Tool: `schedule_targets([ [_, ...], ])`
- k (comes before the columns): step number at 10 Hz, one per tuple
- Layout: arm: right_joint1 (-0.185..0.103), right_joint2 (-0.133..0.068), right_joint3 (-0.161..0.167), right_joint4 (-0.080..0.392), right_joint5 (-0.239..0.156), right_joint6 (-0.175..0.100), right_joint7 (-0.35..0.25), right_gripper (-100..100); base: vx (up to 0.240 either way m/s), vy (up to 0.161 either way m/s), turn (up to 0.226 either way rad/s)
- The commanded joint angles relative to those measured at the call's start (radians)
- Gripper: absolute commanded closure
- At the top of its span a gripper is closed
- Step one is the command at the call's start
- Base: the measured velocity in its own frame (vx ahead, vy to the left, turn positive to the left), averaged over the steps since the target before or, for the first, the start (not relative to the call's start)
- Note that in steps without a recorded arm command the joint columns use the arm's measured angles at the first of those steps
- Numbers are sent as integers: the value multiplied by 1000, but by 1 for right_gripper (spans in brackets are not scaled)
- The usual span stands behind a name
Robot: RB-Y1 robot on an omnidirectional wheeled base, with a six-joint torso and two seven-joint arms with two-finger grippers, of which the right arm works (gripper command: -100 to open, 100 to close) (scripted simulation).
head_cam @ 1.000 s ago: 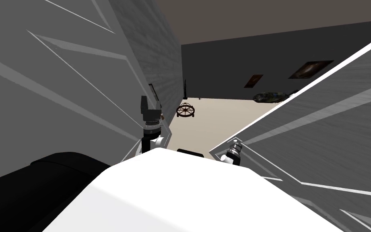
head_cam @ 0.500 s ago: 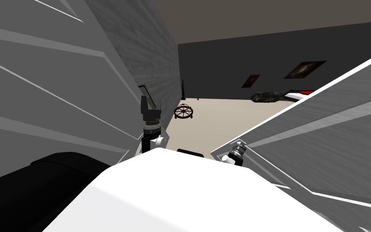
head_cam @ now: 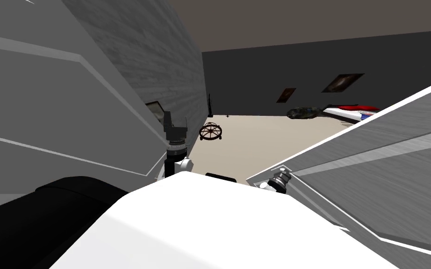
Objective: Push the door open
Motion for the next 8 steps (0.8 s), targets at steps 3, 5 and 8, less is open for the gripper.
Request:
schedule_targets([
  [3,13,6,-26,-40,-14,22,13,100,83,-19,-16],
  [5,11,3,-35,-29,-20,15,16,100,84,-5,-19],
  [8,14,1,-69,-29,-40,13,30,100,193,-85,-40],
])
